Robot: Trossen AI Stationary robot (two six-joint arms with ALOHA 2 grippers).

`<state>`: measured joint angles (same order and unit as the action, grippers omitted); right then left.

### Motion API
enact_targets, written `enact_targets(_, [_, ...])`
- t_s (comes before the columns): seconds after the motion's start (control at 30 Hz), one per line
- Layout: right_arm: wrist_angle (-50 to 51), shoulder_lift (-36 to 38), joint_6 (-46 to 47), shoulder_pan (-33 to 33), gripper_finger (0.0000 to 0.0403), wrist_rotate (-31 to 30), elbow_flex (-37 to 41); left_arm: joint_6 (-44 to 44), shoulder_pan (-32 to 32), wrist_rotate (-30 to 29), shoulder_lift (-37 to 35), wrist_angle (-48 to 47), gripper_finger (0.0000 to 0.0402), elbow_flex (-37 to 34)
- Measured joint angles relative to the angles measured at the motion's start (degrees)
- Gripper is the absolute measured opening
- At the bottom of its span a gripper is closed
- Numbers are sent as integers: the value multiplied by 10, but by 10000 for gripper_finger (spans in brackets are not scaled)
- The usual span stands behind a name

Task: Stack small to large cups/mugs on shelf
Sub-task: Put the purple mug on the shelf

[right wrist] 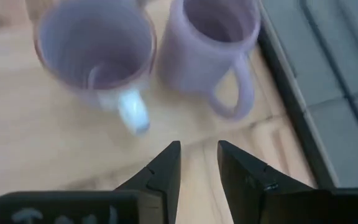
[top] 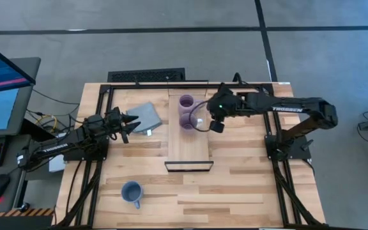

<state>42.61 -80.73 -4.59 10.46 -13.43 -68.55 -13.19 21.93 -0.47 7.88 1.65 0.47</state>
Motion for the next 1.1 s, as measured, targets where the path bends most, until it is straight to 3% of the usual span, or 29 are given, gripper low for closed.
enact_targets(0.2, [-41, -43, -11, 17, 127, 46, 7, 5, 0, -2, 1, -1, 158, 0])
enact_targets(0.53, [-55, -104, -19, 16, 127, 47, 6, 5, 0, -2, 0, -1, 158, 0])
enact_targets(1.1, [-67, -100, -19, 15, 127, 92, 6, 4, 0, -2, 0, -1, 158, 0])
